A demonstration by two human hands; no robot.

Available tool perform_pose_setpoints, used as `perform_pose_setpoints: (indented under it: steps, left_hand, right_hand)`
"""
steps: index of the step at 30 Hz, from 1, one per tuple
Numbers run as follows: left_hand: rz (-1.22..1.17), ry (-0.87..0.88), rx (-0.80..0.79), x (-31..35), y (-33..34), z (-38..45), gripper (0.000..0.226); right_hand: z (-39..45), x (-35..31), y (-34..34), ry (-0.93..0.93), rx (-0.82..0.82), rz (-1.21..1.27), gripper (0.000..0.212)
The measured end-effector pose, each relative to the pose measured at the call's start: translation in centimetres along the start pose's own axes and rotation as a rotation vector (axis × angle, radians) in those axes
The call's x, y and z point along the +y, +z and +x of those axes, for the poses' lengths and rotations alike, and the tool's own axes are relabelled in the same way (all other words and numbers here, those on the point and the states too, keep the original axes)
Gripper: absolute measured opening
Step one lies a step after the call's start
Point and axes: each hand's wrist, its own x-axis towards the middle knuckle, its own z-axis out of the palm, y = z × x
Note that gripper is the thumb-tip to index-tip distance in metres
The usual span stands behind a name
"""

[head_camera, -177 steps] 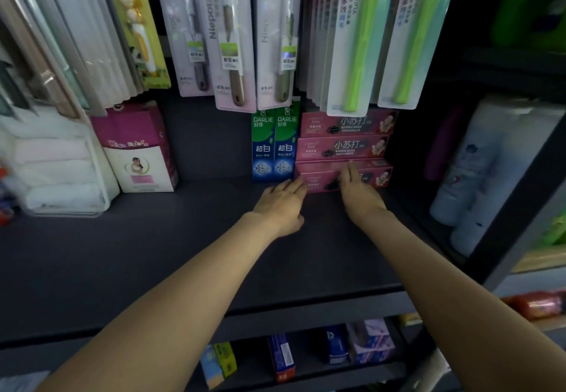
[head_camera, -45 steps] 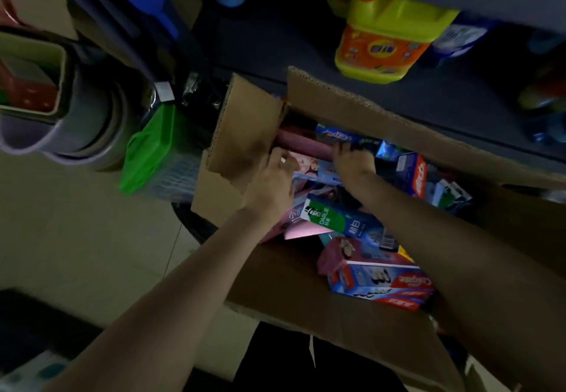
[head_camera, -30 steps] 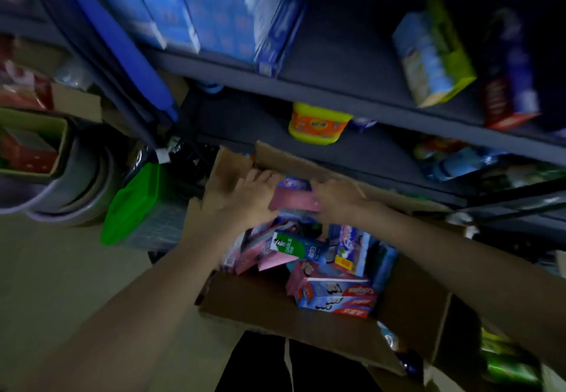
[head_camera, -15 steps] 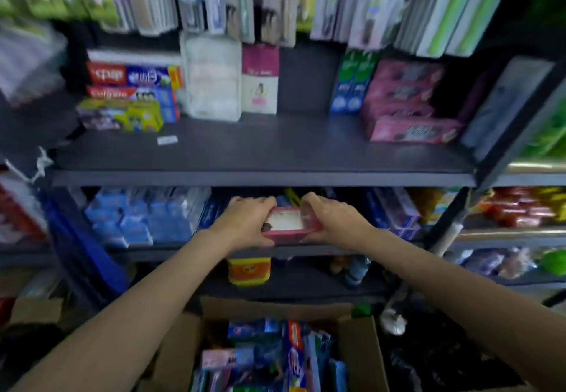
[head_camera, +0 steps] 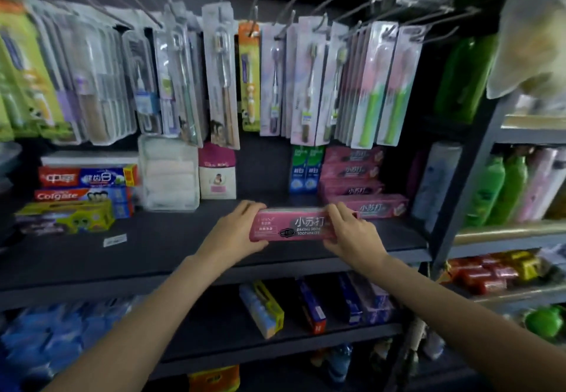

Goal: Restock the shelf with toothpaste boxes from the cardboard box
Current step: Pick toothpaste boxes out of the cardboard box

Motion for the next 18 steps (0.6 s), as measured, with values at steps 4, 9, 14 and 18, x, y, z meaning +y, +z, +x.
perform_pose_setpoints:
  steps: [4, 9, 14, 18]
  left_hand:
    - [-0.006, 0.084, 0.052, 2.0, 1.4, 4.8, 0.066]
    - [-0.091, 0.098, 0.071, 3.6, 4.3, 10.6, 0.066]
    - [-0.24, -0.005, 0.164, 2.4, 6.0, 14.6, 0.067]
    - [-0.229, -0.015, 0.16, 1.5, 6.8, 16.7, 0.067]
  right_hand:
    - [1.5, 3.2, 2.2, 0.066, 0.021, 0.097, 0.056]
    - [3.7, 7.4, 4.4, 0.089, 0.061, 0.245, 0.056]
    - [4.3, 11.2, 6.7, 0.151, 0.162, 0.428, 0.054]
    - [3.8, 12.9, 8.3, 0.184, 0.215, 0.447, 0.054]
